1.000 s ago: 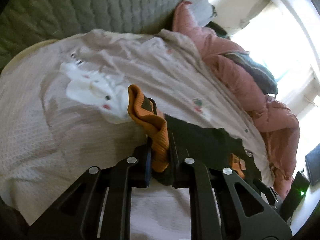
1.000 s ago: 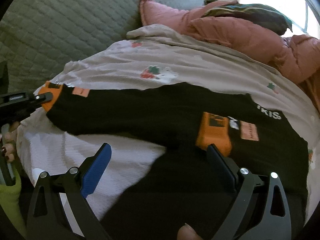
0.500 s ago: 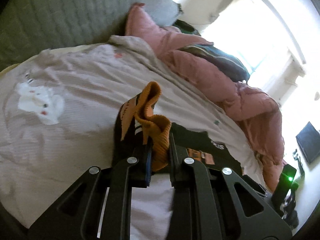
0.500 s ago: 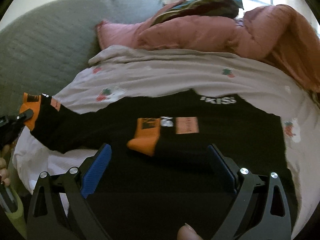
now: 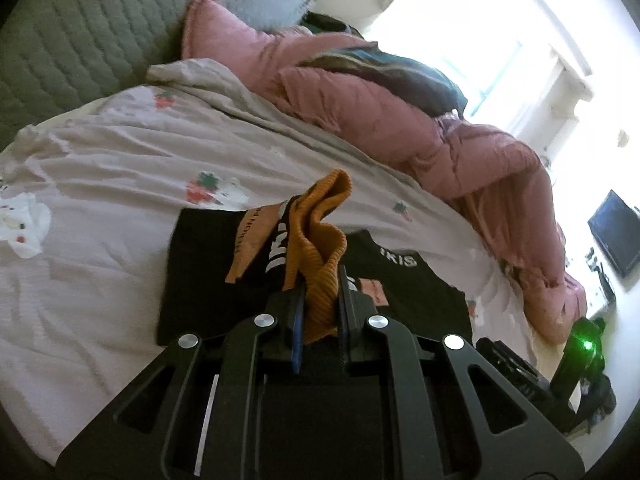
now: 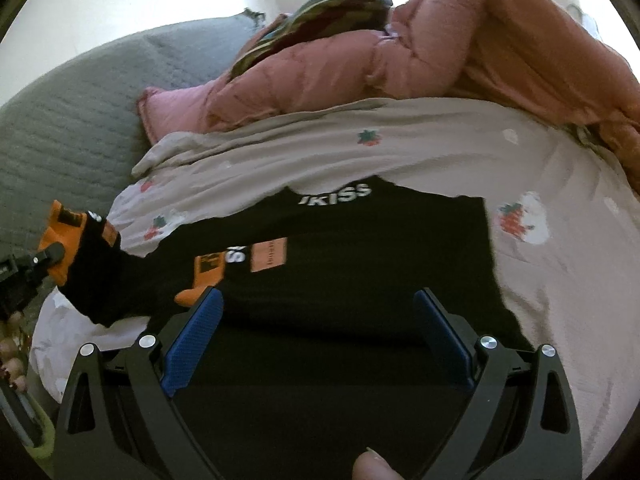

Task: Fold small clothes
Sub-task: 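Carry the cuff with the left gripper across the shirt body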

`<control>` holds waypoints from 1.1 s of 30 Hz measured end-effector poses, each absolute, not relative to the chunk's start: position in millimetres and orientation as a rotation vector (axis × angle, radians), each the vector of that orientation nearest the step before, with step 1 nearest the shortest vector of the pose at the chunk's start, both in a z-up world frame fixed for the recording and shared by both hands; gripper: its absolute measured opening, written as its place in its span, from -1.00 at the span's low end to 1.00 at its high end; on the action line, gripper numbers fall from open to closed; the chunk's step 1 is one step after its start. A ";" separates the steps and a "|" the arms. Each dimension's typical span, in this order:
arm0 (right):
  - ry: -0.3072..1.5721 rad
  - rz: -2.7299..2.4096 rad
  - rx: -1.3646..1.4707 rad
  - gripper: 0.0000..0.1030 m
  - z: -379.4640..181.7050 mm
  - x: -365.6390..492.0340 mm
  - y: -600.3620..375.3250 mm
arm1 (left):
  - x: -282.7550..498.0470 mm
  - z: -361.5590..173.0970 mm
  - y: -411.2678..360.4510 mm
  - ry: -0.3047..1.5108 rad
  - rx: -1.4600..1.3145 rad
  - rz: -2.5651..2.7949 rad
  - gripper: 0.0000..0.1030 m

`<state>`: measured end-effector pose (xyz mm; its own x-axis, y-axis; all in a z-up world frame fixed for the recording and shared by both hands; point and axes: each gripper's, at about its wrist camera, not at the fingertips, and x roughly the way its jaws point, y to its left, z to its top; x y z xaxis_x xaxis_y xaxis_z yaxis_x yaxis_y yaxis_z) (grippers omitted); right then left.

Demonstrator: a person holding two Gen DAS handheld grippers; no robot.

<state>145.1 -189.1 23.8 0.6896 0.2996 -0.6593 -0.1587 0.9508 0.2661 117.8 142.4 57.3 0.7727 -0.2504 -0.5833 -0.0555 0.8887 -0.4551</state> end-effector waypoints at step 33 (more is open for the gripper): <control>0.848 0.299 0.208 0.75 -10.9 146.9 -192.1 | 153.5 10.5 42.0 0.861 -0.346 -0.243 -0.55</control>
